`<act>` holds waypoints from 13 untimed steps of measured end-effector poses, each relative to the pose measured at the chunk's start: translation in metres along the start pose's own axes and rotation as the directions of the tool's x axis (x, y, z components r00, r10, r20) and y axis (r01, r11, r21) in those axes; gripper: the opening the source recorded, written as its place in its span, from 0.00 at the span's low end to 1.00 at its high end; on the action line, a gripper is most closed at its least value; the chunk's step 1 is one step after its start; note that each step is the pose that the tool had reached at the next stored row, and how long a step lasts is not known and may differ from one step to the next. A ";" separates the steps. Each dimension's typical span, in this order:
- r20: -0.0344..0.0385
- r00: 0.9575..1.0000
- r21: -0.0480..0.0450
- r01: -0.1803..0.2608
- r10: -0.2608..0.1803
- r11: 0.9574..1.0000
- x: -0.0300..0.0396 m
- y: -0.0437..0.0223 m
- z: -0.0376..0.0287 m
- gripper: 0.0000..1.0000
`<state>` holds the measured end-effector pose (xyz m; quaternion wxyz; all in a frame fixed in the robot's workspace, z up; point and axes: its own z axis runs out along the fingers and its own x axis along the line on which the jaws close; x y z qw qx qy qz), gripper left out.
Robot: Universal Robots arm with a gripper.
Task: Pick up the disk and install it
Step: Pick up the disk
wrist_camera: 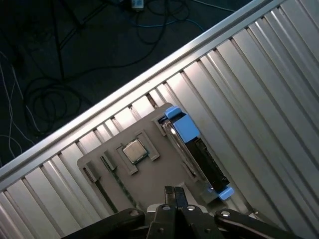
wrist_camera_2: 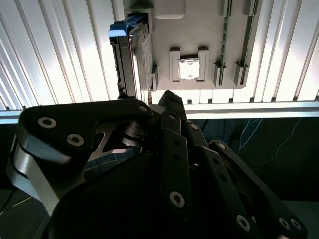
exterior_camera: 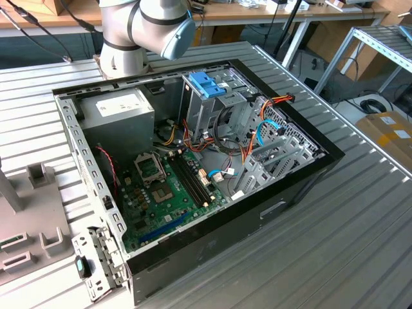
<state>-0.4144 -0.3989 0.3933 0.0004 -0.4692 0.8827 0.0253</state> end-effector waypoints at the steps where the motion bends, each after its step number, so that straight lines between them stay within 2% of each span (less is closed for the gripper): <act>1: 0.000 1.000 0.000 0.007 -0.007 1.000 0.0000 0.0000 0.0000 0.10; 13: -0.004 0.996 -0.002 0.090 -0.090 0.996 0.0000 0.0000 0.0000 0.10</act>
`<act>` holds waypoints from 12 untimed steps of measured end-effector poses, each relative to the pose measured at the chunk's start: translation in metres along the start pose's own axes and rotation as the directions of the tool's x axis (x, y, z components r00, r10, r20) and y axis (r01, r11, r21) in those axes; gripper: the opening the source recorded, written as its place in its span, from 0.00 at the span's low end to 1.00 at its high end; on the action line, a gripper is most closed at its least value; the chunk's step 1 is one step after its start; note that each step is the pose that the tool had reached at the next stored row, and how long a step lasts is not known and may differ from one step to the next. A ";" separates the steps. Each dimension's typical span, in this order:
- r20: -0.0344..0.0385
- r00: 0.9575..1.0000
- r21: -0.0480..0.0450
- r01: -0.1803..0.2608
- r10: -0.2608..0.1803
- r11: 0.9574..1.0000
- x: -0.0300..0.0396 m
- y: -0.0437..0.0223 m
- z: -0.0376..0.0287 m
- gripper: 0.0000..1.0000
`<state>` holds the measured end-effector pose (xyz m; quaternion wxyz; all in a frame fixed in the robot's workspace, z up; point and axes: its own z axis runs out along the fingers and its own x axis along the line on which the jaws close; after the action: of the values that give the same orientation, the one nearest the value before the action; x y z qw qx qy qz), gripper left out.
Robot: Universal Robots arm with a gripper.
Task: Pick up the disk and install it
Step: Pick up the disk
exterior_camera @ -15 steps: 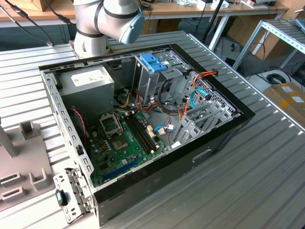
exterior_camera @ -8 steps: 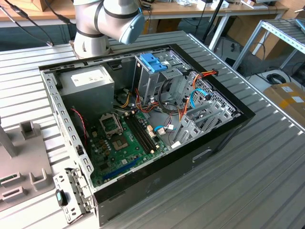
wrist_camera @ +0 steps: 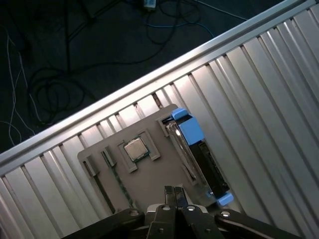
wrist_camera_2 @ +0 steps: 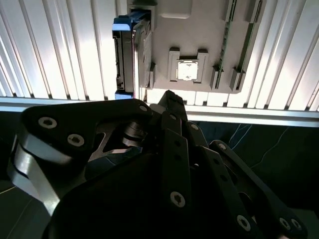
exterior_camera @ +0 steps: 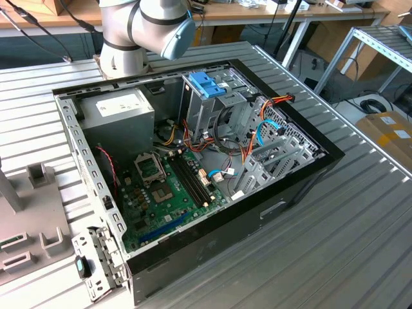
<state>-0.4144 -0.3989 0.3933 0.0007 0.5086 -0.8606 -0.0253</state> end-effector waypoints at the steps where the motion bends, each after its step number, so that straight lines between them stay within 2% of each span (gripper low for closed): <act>1: 0.000 1.000 0.000 0.004 -0.004 1.000 0.0000 0.0000 0.0000 0.10; 12: -0.003 0.998 -0.002 0.068 -0.068 0.998 0.0000 0.0000 0.0000 0.10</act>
<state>-0.4144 -0.3989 0.3933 0.0016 0.5377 -0.8427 -0.0252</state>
